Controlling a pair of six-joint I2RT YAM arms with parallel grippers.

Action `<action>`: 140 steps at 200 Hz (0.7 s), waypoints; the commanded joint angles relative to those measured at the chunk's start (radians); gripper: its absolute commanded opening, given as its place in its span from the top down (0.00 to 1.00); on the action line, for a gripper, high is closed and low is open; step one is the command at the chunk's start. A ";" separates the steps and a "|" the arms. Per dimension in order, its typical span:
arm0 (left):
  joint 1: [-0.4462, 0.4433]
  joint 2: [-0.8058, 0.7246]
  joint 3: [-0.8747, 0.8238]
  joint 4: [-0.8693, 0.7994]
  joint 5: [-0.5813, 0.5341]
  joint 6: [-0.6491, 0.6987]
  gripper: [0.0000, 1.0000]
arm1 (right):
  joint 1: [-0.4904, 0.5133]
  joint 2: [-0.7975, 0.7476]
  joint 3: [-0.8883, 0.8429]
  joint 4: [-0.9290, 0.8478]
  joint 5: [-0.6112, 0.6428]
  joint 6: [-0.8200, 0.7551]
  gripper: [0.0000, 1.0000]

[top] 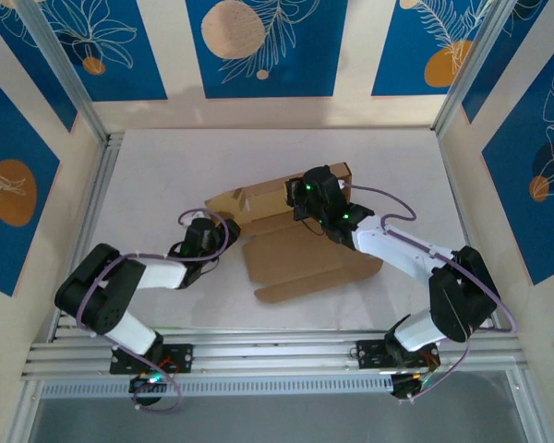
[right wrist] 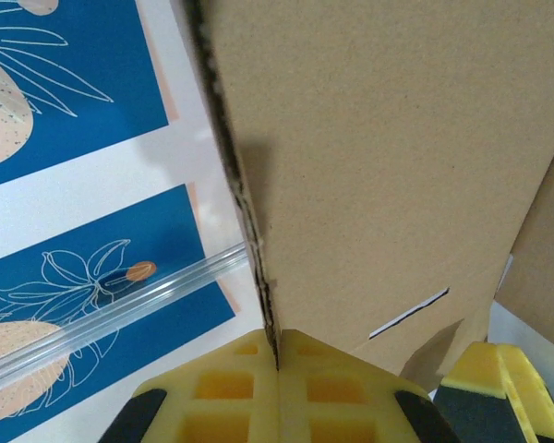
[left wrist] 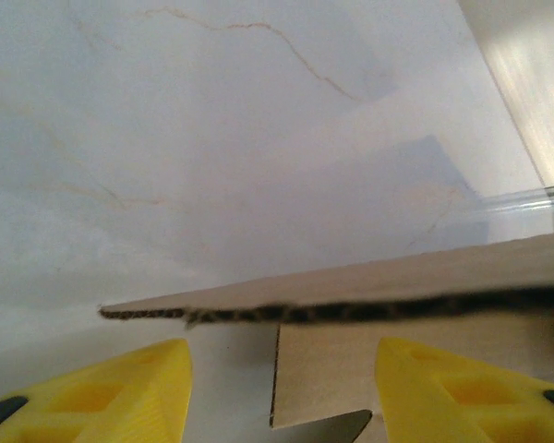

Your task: Fold the paper box

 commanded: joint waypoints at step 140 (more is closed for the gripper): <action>0.095 -0.107 0.021 -0.024 -0.006 0.236 0.41 | -0.028 -0.065 -0.139 0.125 -0.128 -0.507 0.29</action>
